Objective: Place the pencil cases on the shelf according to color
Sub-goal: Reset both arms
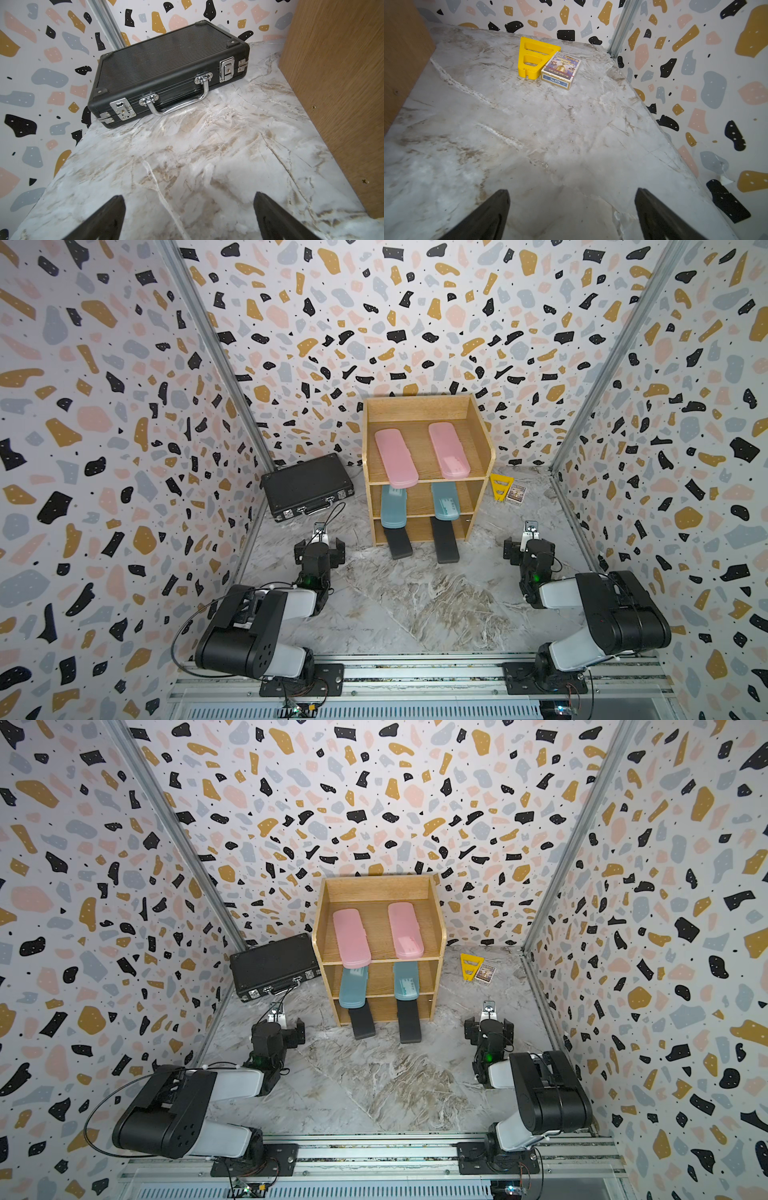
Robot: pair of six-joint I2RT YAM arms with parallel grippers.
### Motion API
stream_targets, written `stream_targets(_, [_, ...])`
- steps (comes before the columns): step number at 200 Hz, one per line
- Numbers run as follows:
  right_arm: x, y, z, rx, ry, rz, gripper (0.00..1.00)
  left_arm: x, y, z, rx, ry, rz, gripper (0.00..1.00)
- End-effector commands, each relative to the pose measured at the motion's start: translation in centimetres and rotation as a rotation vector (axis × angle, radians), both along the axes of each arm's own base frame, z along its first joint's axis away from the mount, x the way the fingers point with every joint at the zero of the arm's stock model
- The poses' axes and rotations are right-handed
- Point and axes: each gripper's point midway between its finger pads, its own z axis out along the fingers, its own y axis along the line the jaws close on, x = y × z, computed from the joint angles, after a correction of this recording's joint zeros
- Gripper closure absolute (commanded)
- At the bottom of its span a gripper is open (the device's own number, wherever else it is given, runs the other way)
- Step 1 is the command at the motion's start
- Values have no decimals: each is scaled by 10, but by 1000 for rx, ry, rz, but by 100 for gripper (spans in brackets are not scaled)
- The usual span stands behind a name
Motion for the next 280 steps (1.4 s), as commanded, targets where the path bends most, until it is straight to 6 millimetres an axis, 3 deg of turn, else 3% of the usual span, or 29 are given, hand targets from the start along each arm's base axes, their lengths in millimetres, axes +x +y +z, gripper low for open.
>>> stream_targets(1, [7, 0, 12, 9, -45, 1, 0, 8, -1, 16, -7, -55, -6, 0])
stream_targets(122, [5, 1, 14, 10, -51, 3, 0, 9, -1, 15, -21, -50, -14, 0])
stream_targets(140, [-3, 7, 39, -6, -93, 31, 0, 9, -1, 27, -9, -80, -15, 0])
stream_targets(155, [-13, 4, 77, 6, -121, -16, 0, 4, -1, 44, -14, -65, -11, 0])
stream_targets(167, [-25, 5, 95, 108, -69, -47, 0, -4, 13, 59, -41, -44, 90, 0])
stream_targets(177, [-40, 9, 95, 188, 27, -60, 0, -16, 27, 67, -80, -6, 199, 0])
stream_targets(186, [-54, 16, 89, 258, 103, -59, 3, -25, 32, 71, -107, 17, 246, 0])
stream_targets(198, [-69, 35, 83, 354, 178, 6, 16, -31, 33, 72, -153, 32, 271, 0])
stream_targets(224, [-106, 72, 78, 520, 301, 113, 55, -39, 38, 65, -159, 117, 326, 0])
stream_targets(233, [-116, 82, 74, 572, 333, 142, 64, -43, 42, 61, -146, 138, 350, 0])
stream_targets(246, [-129, 97, 64, 639, 380, 179, 68, -45, 44, 58, -144, 140, 363, 0])
stream_targets(280, [-141, 134, 32, 675, 484, 267, 59, -45, 47, 65, -129, 18, 343, 0])
